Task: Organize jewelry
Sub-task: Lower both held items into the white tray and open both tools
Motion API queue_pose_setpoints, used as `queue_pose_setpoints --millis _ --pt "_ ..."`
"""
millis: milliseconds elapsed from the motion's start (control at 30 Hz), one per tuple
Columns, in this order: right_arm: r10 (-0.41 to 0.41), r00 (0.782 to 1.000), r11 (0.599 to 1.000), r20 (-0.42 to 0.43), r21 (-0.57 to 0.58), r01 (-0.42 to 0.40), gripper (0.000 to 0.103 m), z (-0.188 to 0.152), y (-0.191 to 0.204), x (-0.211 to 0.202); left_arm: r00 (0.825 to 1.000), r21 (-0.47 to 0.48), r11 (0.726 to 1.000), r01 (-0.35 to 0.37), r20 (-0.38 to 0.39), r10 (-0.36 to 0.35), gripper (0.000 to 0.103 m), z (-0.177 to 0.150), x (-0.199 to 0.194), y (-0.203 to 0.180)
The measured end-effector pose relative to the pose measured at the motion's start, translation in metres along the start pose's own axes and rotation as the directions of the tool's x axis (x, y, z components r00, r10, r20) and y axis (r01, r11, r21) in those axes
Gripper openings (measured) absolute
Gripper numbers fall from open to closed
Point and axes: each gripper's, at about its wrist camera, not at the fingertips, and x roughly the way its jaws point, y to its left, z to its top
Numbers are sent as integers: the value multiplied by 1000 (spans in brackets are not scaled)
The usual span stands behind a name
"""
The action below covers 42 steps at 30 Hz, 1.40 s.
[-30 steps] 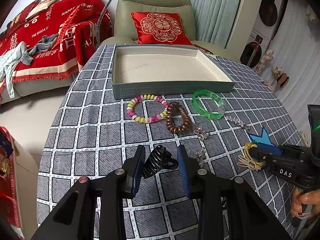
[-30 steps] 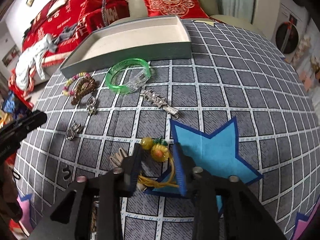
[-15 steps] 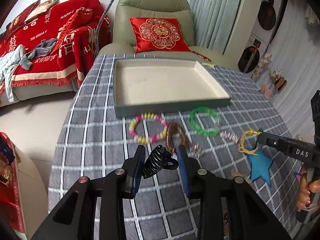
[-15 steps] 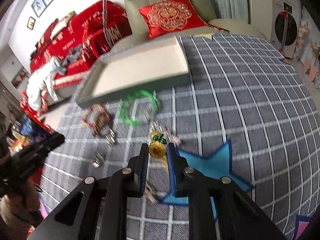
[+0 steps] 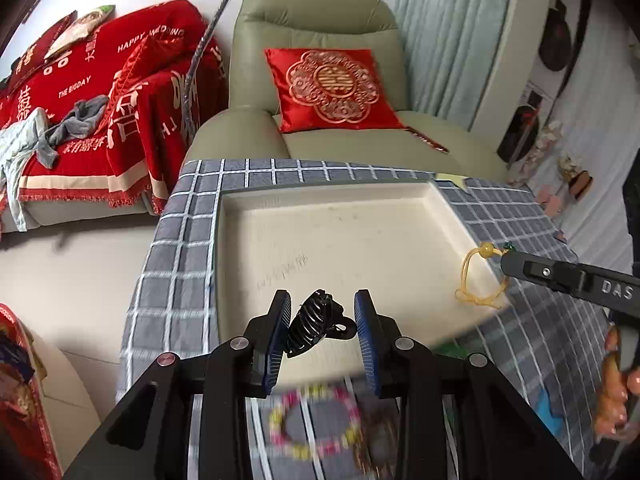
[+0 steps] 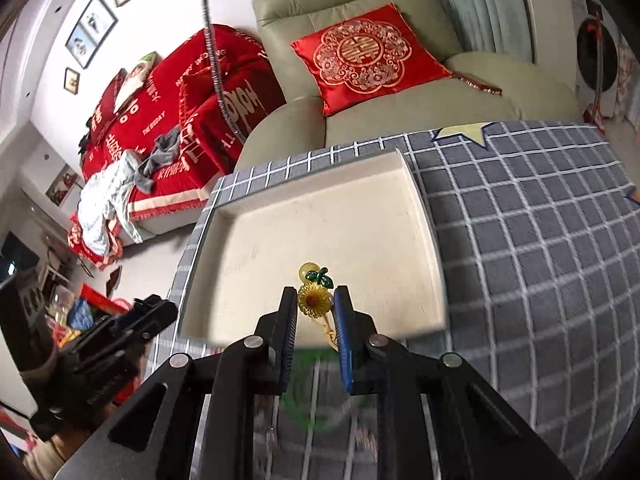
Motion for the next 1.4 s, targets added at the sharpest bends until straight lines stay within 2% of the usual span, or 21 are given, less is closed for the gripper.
queue_pose_setpoints --millis 167,333,500,700,767,800,833,1000,1100,1167,1200,1400 --pt "-6 1000 1000 -22 21 6 20 26 -9 44 998 -14 999 -35 -44 34 48 16 47 3" --pt "-35 998 999 -47 11 36 20 34 -17 82 994 -33 997 -63 -96 59 48 16 82 5" --pt "-68 996 997 -60 16 69 20 32 -26 101 987 -44 994 -96 -133 89 48 12 100 4" --pt "-132 989 991 -63 -33 131 21 24 -27 110 980 31 985 -168 -98 170 48 9 102 -8" --pt "-142 988 989 -66 -44 140 32 24 -24 110 979 38 983 -178 -94 181 62 8 102 -10" --pt "-144 987 989 -67 -47 141 52 24 -22 110 979 37 983 -181 -90 183 68 8 101 -11" --pt "-138 988 990 -67 -45 135 55 25 -21 108 979 34 982 -186 -80 188 68 8 99 -11" --pt "-93 996 996 -12 -13 93 57 29 -18 88 983 13 985 -172 -59 172 68 10 92 -6" --pt "-62 998 998 14 24 62 65 28 -21 74 985 -5 986 -164 -53 163 68 12 88 -3" --pt "-52 998 998 33 47 51 66 27 -23 62 985 -21 986 -166 -50 165 96 13 85 -1" --pt "-53 998 997 38 50 51 66 26 -23 58 984 -28 984 -173 -41 172 103 13 82 0" --pt "-88 994 996 61 32 86 75 14 -20 29 984 -12 984 -176 30 176 103 7 52 -3"
